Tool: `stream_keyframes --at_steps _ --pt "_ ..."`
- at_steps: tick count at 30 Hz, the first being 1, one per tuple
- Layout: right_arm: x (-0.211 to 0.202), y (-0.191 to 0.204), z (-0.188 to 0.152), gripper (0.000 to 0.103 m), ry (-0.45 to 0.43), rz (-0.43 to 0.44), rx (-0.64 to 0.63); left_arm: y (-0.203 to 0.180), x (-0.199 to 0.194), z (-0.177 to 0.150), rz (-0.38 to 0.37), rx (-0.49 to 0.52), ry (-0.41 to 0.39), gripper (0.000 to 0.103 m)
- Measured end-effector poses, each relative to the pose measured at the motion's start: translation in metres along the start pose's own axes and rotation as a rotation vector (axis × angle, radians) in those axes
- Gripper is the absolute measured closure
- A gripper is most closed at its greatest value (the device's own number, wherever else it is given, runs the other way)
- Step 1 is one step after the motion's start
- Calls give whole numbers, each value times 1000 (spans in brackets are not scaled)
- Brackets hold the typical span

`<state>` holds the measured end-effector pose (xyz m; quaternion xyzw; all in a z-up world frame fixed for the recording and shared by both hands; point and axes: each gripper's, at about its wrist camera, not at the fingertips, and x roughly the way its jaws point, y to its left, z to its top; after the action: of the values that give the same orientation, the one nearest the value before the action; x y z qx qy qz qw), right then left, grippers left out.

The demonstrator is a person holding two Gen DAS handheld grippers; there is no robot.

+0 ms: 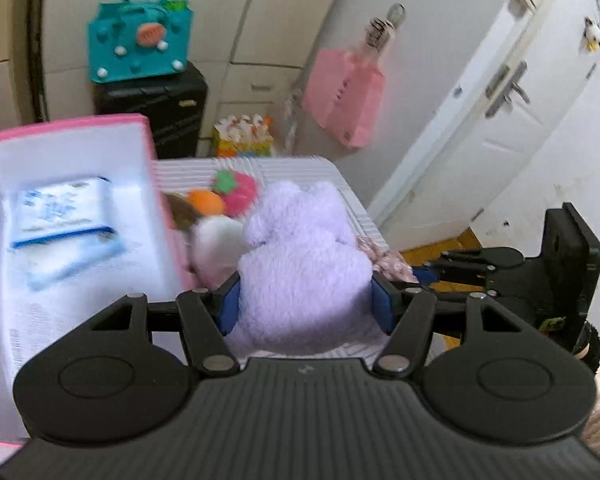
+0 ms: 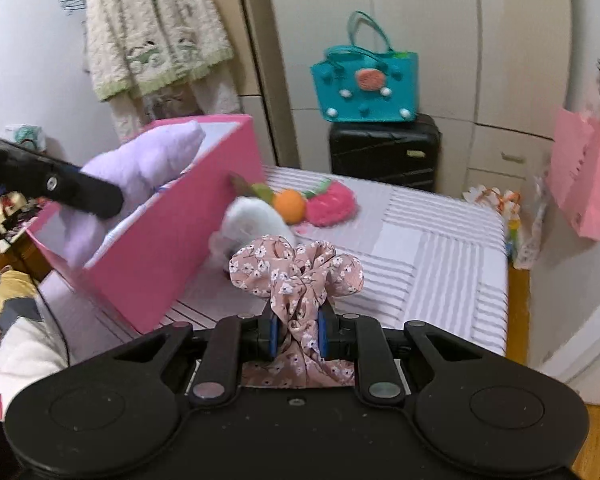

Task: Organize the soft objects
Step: 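Carry the bunny into the pink box and open the left gripper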

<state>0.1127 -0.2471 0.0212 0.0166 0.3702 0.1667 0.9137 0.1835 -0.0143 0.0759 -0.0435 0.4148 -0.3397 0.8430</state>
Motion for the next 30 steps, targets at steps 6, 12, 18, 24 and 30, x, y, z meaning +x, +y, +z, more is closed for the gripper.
stream_keyframes --at_steps 6,12,18,24,30 --pt "8 34 35 81 -16 78 -57 37 -29 12 129 27 1 41" --pt "24 66 70 81 -28 110 -135 82 -18 14 263 27 70 41" --pt "47 92 92 81 -33 128 -173 115 15 16 319 21 187 41" --pt "69 103 107 81 -30 133 -176 114 42 14 290 82 284 41" --pt "83 102 113 81 -18 137 -165 116 57 16 338 98 270 39"
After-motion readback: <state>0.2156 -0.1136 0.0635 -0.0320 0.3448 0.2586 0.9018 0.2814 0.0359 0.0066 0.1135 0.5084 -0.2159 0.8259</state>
